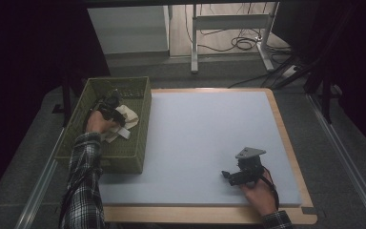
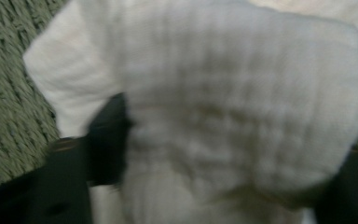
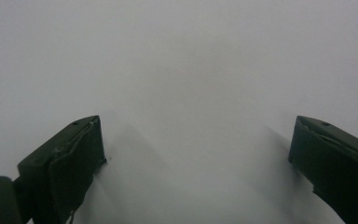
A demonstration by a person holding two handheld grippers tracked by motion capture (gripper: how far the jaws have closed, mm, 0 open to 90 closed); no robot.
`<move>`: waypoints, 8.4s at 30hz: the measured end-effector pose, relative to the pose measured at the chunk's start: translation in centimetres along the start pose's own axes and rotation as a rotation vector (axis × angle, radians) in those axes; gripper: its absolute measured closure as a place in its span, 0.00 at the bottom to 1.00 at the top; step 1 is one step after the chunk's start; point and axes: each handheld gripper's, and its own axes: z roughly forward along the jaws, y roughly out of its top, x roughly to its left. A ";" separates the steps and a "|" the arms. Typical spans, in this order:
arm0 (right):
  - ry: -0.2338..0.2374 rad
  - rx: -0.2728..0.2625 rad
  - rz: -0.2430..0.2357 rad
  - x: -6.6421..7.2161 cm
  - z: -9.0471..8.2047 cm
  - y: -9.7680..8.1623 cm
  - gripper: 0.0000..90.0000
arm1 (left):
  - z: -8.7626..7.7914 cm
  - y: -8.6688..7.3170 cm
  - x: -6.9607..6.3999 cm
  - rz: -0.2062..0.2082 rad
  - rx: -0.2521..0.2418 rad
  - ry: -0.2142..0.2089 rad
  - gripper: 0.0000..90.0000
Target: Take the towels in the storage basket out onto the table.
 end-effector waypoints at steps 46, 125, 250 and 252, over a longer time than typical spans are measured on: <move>-0.001 0.000 0.000 0.0 0.0 0.0 0.04 | -13.9 -3.2 -1.8 0.126 -0.117 -0.068 0.80; 0.002 0.003 -0.002 0.0 0.0 0.0 0.04 | -12.4 4.4 -29.0 0.648 -0.107 -0.246 0.78; 0.062 0.056 0.015 -3.8 1.3 4.1 0.83 | -0.7 -1.4 -28.1 0.460 -0.417 -0.269 0.74; 0.041 0.057 -0.005 -3.6 1.4 4.0 0.95 | -0.9 -1.3 -27.7 0.449 -0.415 -0.288 0.87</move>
